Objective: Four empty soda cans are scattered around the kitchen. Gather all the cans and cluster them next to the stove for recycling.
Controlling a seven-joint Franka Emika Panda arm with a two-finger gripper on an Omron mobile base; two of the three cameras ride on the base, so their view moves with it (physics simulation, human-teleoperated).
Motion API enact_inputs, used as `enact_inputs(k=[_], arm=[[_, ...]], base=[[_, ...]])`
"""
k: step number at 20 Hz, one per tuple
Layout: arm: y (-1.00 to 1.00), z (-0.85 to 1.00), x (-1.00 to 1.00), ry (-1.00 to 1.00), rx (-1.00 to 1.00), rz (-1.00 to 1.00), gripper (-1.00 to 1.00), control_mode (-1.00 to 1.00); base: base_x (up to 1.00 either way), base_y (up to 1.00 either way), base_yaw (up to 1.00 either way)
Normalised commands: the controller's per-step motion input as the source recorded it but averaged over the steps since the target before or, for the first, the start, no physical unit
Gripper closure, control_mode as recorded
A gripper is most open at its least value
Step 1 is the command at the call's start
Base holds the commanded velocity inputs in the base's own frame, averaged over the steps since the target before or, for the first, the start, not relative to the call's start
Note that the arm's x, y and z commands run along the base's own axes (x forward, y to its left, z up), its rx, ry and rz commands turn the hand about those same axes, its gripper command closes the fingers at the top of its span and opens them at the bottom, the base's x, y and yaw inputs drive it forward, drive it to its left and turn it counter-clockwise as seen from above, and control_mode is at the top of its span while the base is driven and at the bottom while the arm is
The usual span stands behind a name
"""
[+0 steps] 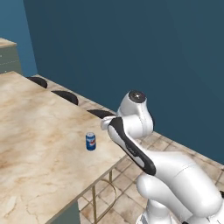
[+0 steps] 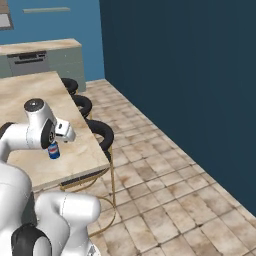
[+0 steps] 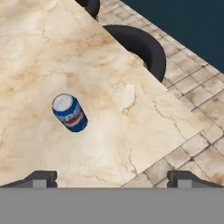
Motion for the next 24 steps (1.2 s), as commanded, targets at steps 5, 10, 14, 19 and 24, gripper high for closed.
enact_inputs(k=[5,10,14,19,24], arm=[[0.47,0.03,0.16,0.00,0.00,0.11,-1.00,-1.00],[0.43,0.00,0.18,0.00,0.00,0.08,-1.00,-1.00],[0.39,0.00,0.22,0.00,0.00,0.06,-1.00,-1.00],[0.30,-0.04,0.23,0.00,0.00,0.06,-1.00,-1.00],[0.11,-0.16,0.26,0.00,-0.02,0.09,-1.00,-1.00]], base=[[0.00,0.00,0.00],[0.00,0.00,0.00],[0.00,0.00,0.00],[0.00,0.00,0.00],[0.00,0.00,0.00]])
